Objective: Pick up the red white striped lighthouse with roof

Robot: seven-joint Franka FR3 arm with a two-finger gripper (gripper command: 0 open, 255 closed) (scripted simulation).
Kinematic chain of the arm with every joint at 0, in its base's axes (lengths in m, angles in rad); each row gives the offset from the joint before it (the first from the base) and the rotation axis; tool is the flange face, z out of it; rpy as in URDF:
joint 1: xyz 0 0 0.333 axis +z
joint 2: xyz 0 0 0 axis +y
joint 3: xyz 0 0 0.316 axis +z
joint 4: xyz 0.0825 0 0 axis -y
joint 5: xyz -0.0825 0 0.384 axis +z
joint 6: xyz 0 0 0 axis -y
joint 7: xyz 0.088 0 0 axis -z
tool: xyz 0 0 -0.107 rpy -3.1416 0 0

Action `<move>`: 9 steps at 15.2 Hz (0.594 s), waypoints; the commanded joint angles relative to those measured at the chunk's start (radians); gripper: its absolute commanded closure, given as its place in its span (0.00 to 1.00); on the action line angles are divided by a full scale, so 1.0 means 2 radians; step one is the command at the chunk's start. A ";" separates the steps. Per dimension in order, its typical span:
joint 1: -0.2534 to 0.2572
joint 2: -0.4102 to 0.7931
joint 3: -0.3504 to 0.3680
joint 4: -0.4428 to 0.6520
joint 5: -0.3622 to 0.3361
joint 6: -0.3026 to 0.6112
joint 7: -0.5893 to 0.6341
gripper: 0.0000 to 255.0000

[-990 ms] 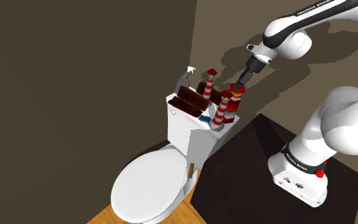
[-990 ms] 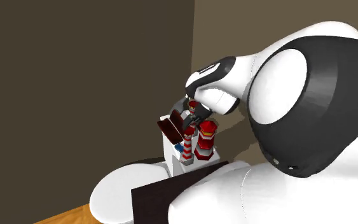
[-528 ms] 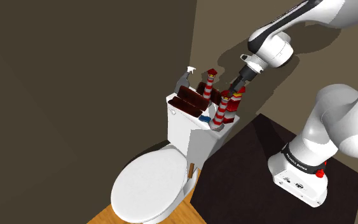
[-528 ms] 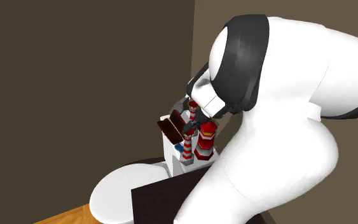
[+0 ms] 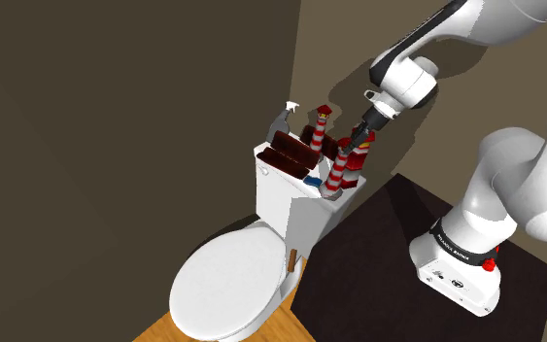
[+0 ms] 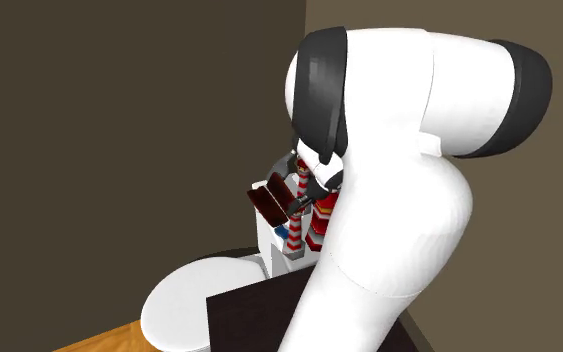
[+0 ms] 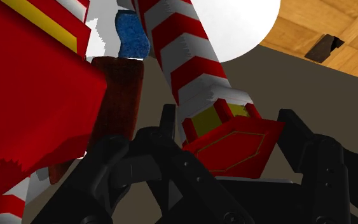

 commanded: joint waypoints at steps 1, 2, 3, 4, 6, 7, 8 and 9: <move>0.001 0.003 0.000 -0.003 0.002 -0.002 -0.001 1.00; 0.000 0.000 0.000 -0.004 -0.001 -0.001 0.001 1.00; 0.000 0.000 0.001 -0.004 -0.001 0.000 0.002 1.00; 0.000 -0.002 0.001 -0.005 -0.002 0.001 0.002 1.00; -0.001 -0.003 0.000 -0.006 -0.005 0.001 0.004 1.00; -0.001 -0.003 0.000 -0.005 -0.005 0.001 0.004 1.00; 0.000 0.003 -0.001 -0.002 0.002 -0.003 -0.002 1.00; -0.004 -0.013 0.001 -0.005 -0.021 0.001 0.017 1.00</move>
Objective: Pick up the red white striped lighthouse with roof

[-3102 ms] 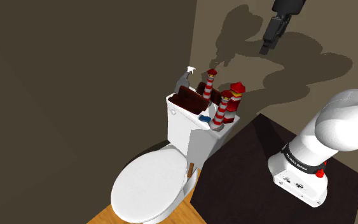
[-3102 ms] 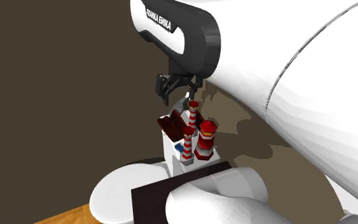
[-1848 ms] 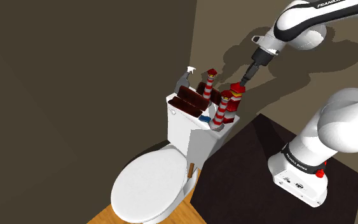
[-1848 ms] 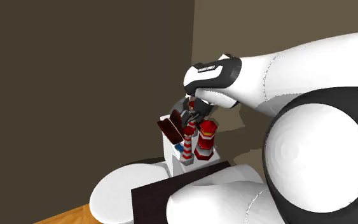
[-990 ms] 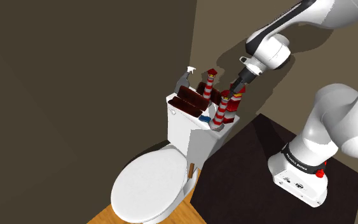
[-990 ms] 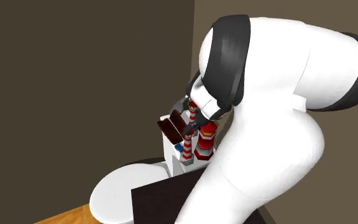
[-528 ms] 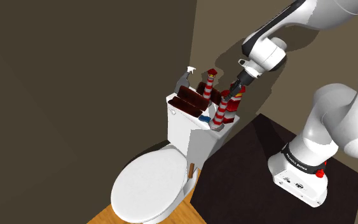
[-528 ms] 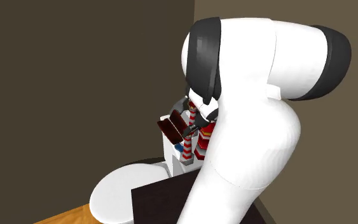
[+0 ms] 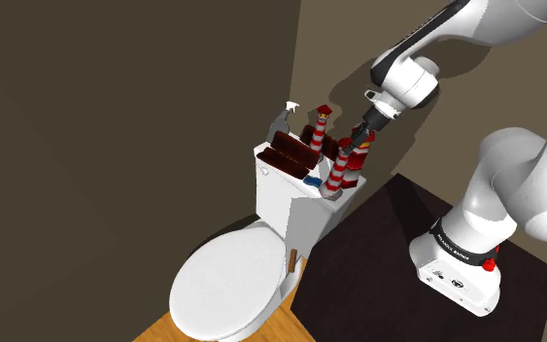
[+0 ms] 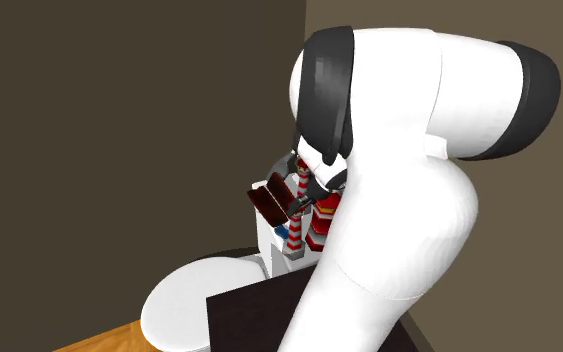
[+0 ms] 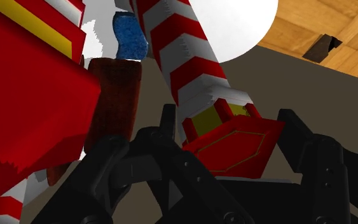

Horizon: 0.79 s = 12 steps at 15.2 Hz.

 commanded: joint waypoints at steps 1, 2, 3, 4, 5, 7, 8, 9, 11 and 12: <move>-0.007 -0.020 0.003 -0.004 -0.032 0.005 0.027 1.00; -0.013 -0.035 0.008 -0.007 -0.054 0.007 0.045 1.00; -0.021 -0.048 0.013 -0.009 -0.074 0.008 0.062 1.00; -0.030 -0.060 0.020 -0.010 -0.093 0.008 0.078 1.00; -0.039 -0.071 0.027 -0.012 -0.111 0.006 0.093 1.00; -0.058 -0.091 0.043 -0.013 -0.142 0.001 0.121 1.00; -0.067 -0.100 0.050 -0.013 -0.156 -0.002 0.134 1.00; -0.076 -0.109 0.058 -0.013 -0.168 -0.006 0.146 1.00; -0.092 -0.125 0.071 -0.012 -0.191 -0.015 0.168 1.00; -0.099 -0.132 0.078 -0.012 -0.201 -0.020 0.178 1.00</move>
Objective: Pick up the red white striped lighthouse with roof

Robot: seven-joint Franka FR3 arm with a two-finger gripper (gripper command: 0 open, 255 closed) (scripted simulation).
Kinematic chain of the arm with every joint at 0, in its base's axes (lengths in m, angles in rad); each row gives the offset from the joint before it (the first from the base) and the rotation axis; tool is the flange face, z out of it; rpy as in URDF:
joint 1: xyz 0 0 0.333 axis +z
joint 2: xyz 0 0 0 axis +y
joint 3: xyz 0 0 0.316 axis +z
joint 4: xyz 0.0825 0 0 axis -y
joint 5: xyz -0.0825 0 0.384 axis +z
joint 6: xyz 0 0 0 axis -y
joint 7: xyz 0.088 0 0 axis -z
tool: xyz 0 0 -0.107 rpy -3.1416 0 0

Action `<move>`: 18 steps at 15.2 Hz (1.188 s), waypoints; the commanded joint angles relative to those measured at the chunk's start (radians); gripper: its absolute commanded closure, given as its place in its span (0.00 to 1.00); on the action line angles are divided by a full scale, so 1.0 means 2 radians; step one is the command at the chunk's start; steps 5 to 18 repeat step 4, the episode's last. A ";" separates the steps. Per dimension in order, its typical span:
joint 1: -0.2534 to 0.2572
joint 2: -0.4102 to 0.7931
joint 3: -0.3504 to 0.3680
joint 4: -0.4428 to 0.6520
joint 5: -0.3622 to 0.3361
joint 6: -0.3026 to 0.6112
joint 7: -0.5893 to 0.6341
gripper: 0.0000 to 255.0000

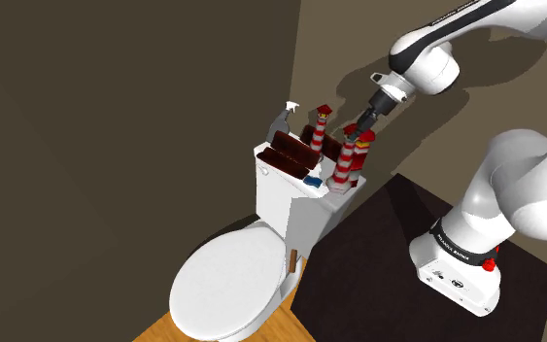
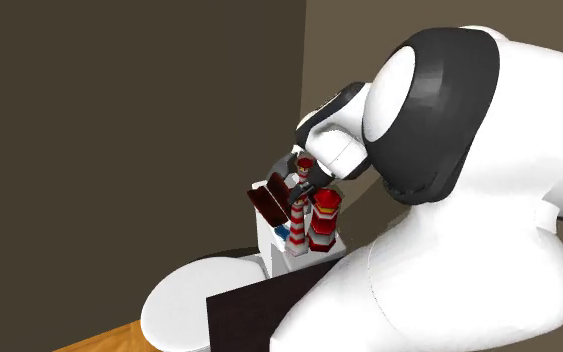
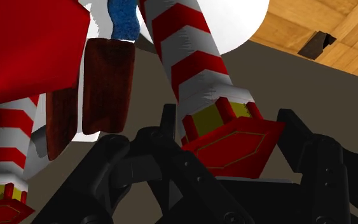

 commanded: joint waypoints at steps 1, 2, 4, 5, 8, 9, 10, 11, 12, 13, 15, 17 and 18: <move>-0.015 -0.015 0.013 0.002 -0.021 -0.010 0.021 1.00; -0.022 -0.021 0.020 0.003 -0.029 -0.016 0.030 1.00; -0.023 -0.022 0.021 0.004 -0.030 -0.017 0.031 1.00; -0.023 -0.022 0.021 0.004 -0.030 -0.017 0.031 1.00; -0.023 -0.022 0.021 0.004 -0.030 -0.017 0.031 1.00; -0.023 -0.022 0.021 0.004 -0.030 -0.017 0.031 1.00; -0.023 -0.022 0.021 0.004 -0.030 -0.017 0.031 1.00; -0.023 -0.022 0.021 0.004 -0.030 -0.017 0.031 1.00; -0.023 -0.022 0.021 0.004 -0.030 -0.017 0.031 1.00; -0.023 -0.022 0.021 0.004 -0.030 -0.017 0.031 1.00; -0.023 -0.022 0.021 0.004 -0.030 -0.017 0.031 1.00; -0.023 -0.022 0.021 0.004 -0.030 -0.017 0.031 1.00; -0.023 -0.022 0.021 0.004 -0.030 -0.017 0.031 1.00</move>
